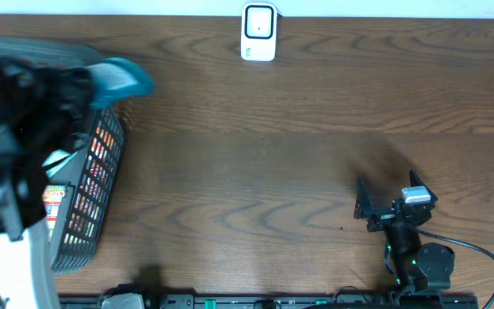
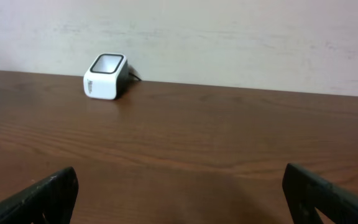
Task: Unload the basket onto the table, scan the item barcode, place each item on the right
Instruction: 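Carry the blue bottle to the white scanner with the left gripper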
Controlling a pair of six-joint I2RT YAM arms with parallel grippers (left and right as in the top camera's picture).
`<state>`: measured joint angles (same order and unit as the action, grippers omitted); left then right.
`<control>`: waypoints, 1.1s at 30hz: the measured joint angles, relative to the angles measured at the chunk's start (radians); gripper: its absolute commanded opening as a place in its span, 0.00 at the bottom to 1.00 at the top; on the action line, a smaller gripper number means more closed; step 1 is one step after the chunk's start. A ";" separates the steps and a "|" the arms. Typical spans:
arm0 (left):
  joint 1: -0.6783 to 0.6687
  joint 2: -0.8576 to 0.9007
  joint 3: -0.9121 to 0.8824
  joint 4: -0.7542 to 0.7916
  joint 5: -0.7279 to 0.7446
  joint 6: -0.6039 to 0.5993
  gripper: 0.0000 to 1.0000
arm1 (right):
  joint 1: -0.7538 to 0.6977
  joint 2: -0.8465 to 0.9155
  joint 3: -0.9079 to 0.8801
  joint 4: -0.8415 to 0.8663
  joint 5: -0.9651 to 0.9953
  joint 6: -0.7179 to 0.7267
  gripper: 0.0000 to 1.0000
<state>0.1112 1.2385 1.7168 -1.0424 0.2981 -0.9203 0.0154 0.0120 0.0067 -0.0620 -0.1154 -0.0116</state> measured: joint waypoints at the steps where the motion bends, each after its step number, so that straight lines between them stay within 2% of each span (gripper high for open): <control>1: -0.045 0.021 0.000 0.000 0.006 0.026 0.38 | 0.000 0.000 0.000 0.000 0.000 0.000 0.99; 10: -0.406 0.274 0.000 -0.003 0.023 0.273 0.38 | 0.000 0.000 0.000 0.000 0.000 0.000 0.99; 17: -0.590 0.493 0.000 -0.017 0.039 0.517 0.38 | 0.000 0.000 0.000 0.000 0.000 0.000 0.99; 27: -0.650 0.740 0.000 0.034 0.138 0.684 0.36 | 0.000 0.000 0.000 0.000 0.000 0.000 0.99; 33: -0.650 0.771 0.000 0.033 0.197 0.769 0.36 | 0.000 0.000 0.000 0.000 0.000 0.000 0.99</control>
<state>-0.5385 2.0094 1.7164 -1.0092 0.4950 -0.1513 0.0154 0.0120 0.0067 -0.0620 -0.1154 -0.0120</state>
